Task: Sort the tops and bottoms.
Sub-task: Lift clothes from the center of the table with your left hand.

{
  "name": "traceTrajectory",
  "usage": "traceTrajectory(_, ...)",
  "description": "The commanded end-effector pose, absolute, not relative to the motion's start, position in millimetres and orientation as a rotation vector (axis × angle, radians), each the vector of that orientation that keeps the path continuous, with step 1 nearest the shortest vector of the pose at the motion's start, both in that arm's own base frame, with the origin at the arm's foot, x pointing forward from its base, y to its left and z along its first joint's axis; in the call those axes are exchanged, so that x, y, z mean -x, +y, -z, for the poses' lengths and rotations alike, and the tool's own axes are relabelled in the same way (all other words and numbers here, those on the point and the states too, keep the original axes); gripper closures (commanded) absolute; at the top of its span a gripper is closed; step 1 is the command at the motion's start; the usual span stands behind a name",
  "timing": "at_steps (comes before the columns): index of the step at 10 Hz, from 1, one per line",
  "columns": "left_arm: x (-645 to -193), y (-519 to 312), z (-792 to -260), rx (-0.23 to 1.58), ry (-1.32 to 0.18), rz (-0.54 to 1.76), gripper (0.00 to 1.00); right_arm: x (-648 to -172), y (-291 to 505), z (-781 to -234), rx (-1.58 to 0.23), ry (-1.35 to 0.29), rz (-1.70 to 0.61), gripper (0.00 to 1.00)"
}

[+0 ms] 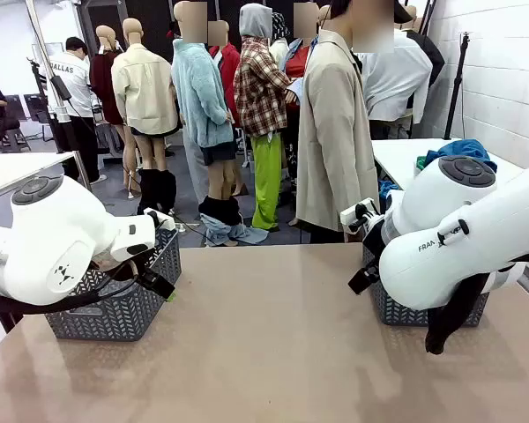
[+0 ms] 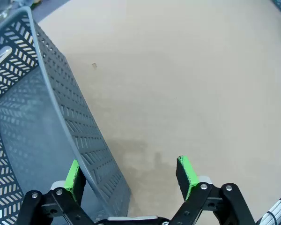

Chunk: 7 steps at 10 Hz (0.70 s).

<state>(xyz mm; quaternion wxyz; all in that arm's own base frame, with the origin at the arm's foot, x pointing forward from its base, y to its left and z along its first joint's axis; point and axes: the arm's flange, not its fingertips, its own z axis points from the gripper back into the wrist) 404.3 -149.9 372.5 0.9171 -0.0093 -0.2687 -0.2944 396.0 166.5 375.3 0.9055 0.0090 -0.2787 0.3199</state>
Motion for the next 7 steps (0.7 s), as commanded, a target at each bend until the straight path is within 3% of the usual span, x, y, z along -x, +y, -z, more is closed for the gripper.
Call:
traceTrajectory(1, -404.3, -150.0, -372.6, 0.019, -0.553, 0.606, 0.00, -396.0, 166.5, -375.3, -0.019, -0.576, -0.661, 0.00)
traceTrajectory(7, -404.3, -150.0, -372.6, 0.019, -0.553, 0.606, 0.00, -396.0, 166.5, -375.3, -0.019, -0.576, -0.661, 0.00)
